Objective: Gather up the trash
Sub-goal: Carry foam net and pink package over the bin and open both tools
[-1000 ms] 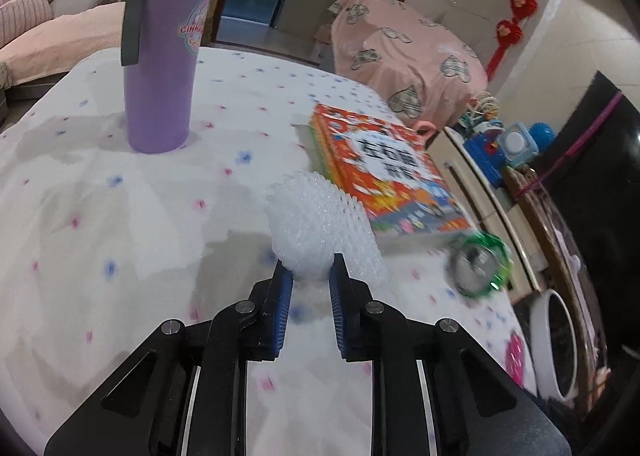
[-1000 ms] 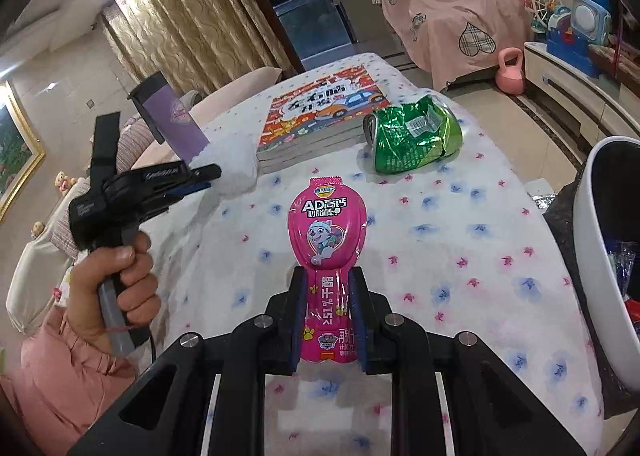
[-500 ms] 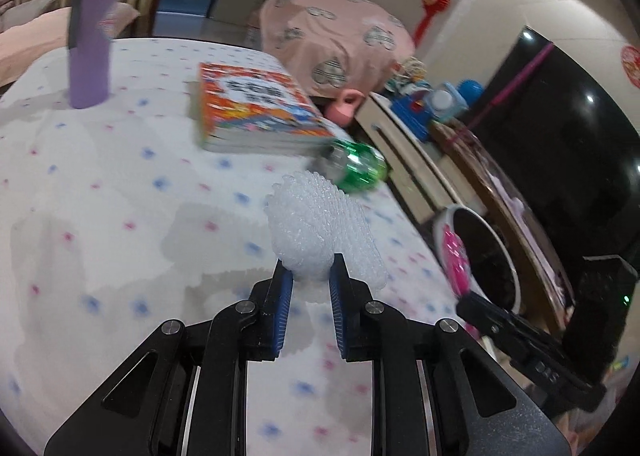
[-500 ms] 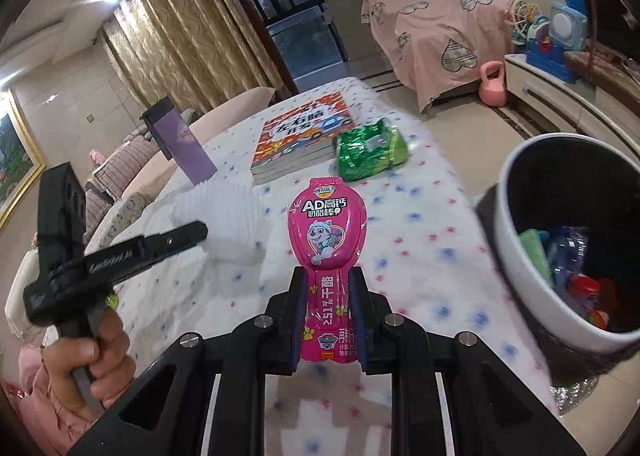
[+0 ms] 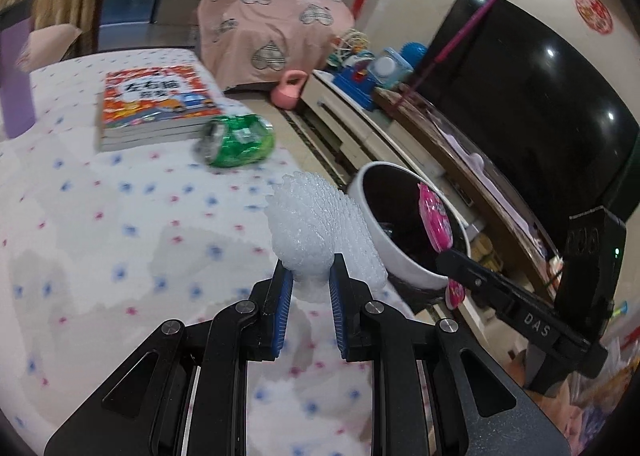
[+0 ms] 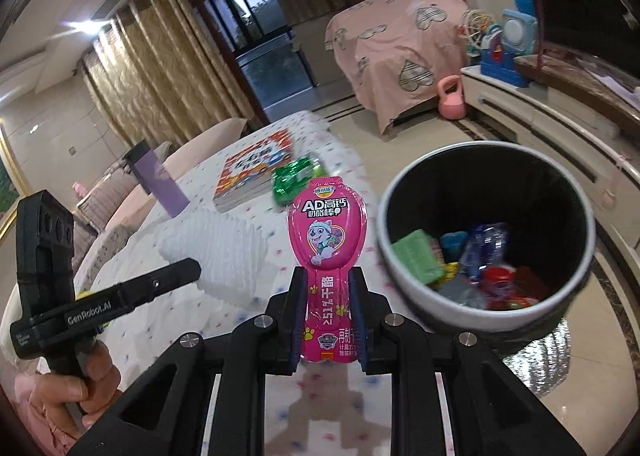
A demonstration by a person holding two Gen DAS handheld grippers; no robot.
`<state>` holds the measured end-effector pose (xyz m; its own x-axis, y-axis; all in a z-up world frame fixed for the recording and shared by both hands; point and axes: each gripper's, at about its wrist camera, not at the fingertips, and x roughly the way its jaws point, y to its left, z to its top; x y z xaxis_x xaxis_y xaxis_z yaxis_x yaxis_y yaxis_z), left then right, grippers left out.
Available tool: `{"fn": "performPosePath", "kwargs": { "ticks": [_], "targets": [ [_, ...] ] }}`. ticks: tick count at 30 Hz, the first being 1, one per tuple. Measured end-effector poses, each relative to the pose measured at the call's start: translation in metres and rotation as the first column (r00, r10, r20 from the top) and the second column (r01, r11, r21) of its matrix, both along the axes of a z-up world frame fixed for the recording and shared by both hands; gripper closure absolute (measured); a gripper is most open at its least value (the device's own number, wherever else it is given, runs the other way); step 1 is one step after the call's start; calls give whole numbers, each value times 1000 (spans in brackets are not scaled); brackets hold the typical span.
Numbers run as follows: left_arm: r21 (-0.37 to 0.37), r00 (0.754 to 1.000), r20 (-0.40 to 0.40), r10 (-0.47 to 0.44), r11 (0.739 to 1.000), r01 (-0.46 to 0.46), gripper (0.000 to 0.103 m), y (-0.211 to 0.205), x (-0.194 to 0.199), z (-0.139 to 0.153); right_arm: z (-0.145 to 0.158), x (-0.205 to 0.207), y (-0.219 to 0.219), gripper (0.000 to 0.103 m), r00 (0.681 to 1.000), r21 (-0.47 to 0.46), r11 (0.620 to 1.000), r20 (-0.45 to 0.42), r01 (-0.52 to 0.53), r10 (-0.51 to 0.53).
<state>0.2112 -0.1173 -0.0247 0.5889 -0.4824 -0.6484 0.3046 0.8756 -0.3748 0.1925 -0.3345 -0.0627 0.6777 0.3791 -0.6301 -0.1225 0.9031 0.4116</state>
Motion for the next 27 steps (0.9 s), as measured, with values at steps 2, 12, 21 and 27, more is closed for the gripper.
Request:
{"fn": "performPosePath", "kwargs": {
  "ticks": [2,12,21,27],
  "targets": [
    [7,1000,8,-20,1000,20,86,-12,-1,3,2,-1,-10,83,1000,0,1000,5,20,-20],
    [26,996,36,-88,996,87,86,-57,3,20,2,-5,-50,83,995,15,995,14,94,-94],
    [40,990,45,-132,991,130,86,-91,10,23,-3,2,-77,83,990,19,990,6,141,-141],
    [31,987,39,-154,988,153,86,-110,21,25,-7,8,-91,83,988,11,987,-9,157,-157]
  ]
}}
